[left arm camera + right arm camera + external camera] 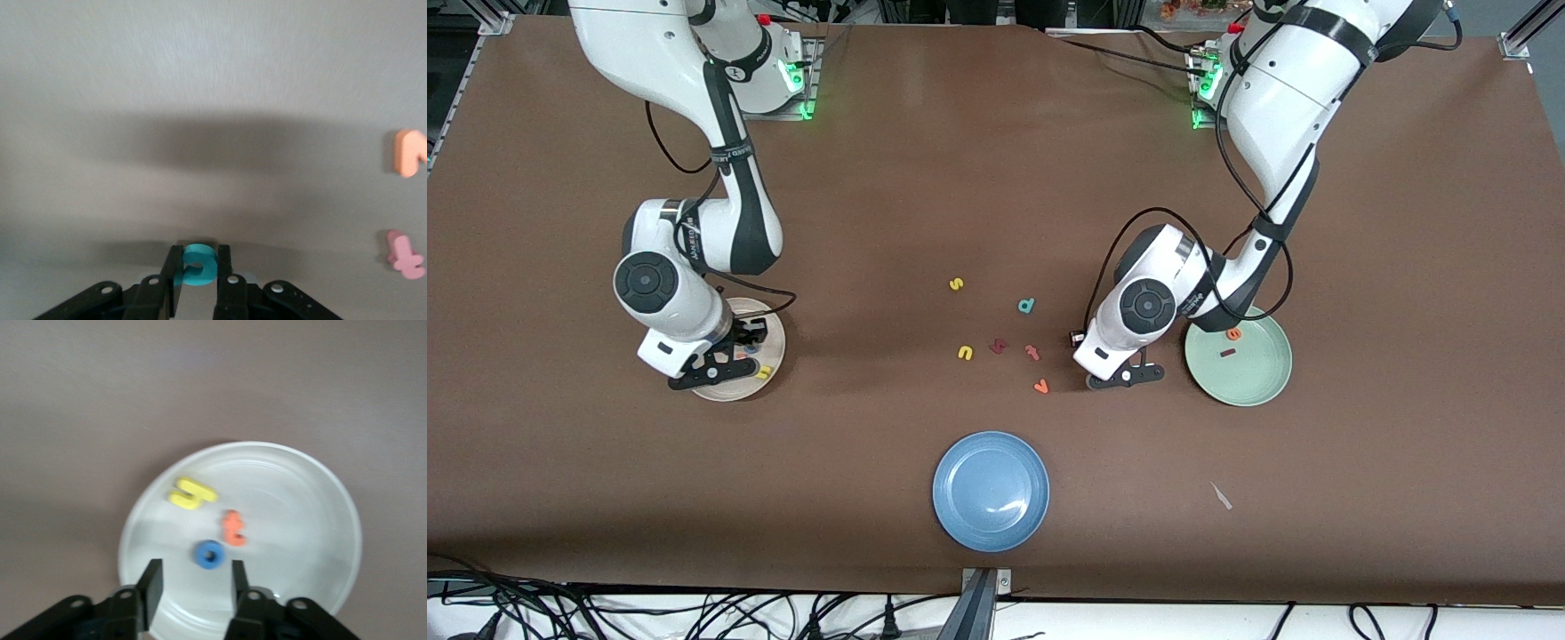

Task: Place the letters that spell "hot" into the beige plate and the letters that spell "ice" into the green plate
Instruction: 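Place the t on the cream plate while the left gripper grasps the c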

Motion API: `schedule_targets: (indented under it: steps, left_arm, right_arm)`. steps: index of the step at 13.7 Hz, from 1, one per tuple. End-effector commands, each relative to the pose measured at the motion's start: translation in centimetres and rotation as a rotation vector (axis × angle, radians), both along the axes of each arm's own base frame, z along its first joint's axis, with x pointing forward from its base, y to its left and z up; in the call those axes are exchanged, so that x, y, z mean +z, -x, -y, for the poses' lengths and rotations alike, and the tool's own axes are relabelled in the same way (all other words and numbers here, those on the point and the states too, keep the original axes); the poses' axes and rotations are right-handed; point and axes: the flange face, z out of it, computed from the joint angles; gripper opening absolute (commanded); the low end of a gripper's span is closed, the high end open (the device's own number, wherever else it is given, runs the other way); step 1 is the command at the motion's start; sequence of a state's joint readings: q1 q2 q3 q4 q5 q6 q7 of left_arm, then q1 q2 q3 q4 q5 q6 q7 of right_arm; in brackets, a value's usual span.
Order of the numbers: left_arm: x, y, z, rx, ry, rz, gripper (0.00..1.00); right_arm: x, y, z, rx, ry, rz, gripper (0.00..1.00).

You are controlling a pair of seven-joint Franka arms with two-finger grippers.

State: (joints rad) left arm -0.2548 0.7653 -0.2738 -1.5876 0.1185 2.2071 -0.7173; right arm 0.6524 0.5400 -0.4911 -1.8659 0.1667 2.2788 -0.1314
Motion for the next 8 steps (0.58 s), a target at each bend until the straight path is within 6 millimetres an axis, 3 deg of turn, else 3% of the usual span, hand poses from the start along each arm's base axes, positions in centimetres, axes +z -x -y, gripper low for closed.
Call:
schedule_targets:
  steps: [1,4,7,8]
  left_arm:
    - [4.2,-1.2,-2.6,-0.014,-0.038,0.025,0.07]
    - [6.9,-3.8,-8.8,-0.106,-0.030,0.017,0.08]
    - [7.1,-4.7,-13.4,-0.236,-0.018,-0.028,0.08]
    - [7.2,-5.3,-15.8,-0.258,-0.008,-0.028,0.08]
  right_arm:
    - [1.6,0.5,-6.0,-0.112,-0.036,-0.023,1.00]
    - [2.5,1.5,-10.3,-0.179,-0.033,-0.032,1.00]
    - [2.5,2.5,-12.9,-0.200,-0.025,-0.032,1.00]
    - [2.8,2.7,-13.3,-0.199,-0.023,-0.042,1.00]
